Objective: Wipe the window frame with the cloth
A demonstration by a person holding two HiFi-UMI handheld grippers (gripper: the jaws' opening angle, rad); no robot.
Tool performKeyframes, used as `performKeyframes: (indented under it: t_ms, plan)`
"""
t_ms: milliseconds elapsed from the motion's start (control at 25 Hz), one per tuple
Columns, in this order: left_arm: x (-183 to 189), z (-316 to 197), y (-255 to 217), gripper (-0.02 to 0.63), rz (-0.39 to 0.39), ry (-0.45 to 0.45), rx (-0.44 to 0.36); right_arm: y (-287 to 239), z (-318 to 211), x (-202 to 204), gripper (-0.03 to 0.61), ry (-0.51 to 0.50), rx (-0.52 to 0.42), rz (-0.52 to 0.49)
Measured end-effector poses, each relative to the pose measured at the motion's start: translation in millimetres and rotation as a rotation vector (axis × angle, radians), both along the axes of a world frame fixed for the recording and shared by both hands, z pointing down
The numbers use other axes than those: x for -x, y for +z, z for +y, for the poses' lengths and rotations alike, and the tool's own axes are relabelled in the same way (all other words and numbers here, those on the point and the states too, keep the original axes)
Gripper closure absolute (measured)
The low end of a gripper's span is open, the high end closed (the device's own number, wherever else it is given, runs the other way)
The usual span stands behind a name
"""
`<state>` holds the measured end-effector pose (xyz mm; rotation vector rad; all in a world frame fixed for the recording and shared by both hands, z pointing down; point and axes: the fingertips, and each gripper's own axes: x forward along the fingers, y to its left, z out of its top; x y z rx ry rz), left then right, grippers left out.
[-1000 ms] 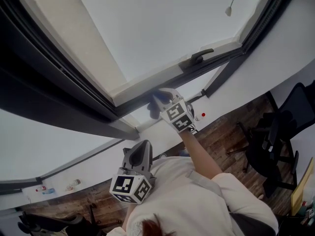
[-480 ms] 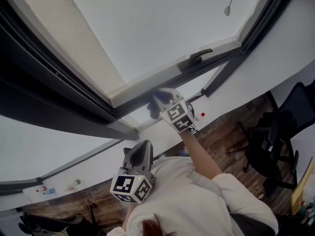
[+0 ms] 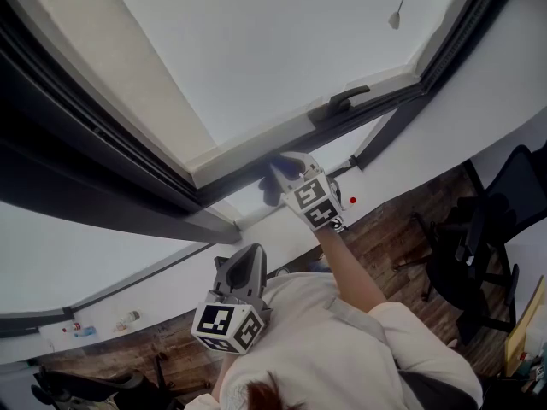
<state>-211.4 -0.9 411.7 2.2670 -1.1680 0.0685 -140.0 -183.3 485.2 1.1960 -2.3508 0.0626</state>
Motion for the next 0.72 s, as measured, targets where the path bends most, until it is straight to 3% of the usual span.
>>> performKeyframes:
  t_ms: [720]
  plan:
    - [-9,-3,-1,0.609,-0.007,0.000,0.003,-2,-7,-24,0.531,0.036,-0.003,-0.011]
